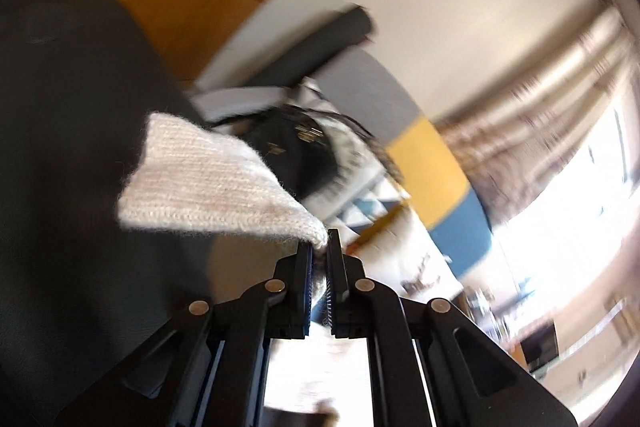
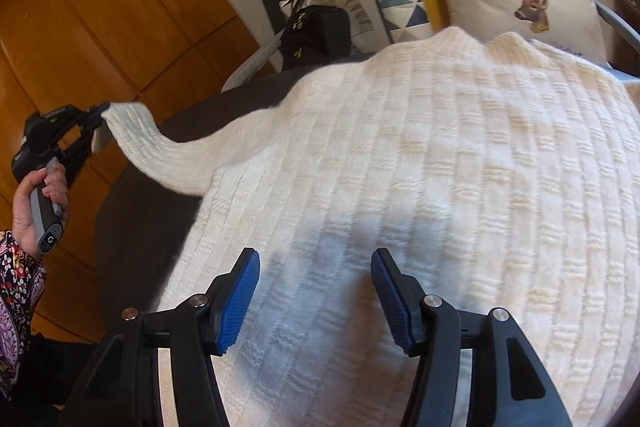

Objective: Fold clothes
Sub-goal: 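Fold the held sleeve across the sweater body with the left gripper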

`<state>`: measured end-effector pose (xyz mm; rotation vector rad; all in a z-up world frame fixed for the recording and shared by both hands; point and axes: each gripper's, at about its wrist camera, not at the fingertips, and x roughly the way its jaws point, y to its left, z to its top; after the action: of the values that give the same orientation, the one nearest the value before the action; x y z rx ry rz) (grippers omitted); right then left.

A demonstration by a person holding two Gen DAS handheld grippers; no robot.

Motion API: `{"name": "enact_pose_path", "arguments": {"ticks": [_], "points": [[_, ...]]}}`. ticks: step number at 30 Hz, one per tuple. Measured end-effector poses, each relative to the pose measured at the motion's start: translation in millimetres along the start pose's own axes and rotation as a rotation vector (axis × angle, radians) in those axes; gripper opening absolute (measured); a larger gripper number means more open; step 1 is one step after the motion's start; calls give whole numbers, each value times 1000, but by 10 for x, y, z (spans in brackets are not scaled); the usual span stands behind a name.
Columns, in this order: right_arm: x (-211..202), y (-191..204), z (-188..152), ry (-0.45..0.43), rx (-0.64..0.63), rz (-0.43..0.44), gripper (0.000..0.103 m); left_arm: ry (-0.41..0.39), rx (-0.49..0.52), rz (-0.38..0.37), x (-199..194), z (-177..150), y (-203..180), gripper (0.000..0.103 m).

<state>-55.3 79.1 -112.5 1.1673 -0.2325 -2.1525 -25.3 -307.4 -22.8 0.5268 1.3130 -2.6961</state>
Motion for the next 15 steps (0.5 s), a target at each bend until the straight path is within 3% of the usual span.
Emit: {"name": "enact_pose_path", "arguments": {"ticks": [5, 9, 15], "points": [[-203, -336, 45, -25, 92, -27, 59, 97, 144, -105, 343, -217, -681, 5], [-405, -645, 68, -55, 165, -38, 59, 218, 266, -173, 658, -565, -1230, 5], [-647, -1010, 40, -96, 254, -64, 59, 338, 334, -222, 965, -1164, -1668, 5]]}}
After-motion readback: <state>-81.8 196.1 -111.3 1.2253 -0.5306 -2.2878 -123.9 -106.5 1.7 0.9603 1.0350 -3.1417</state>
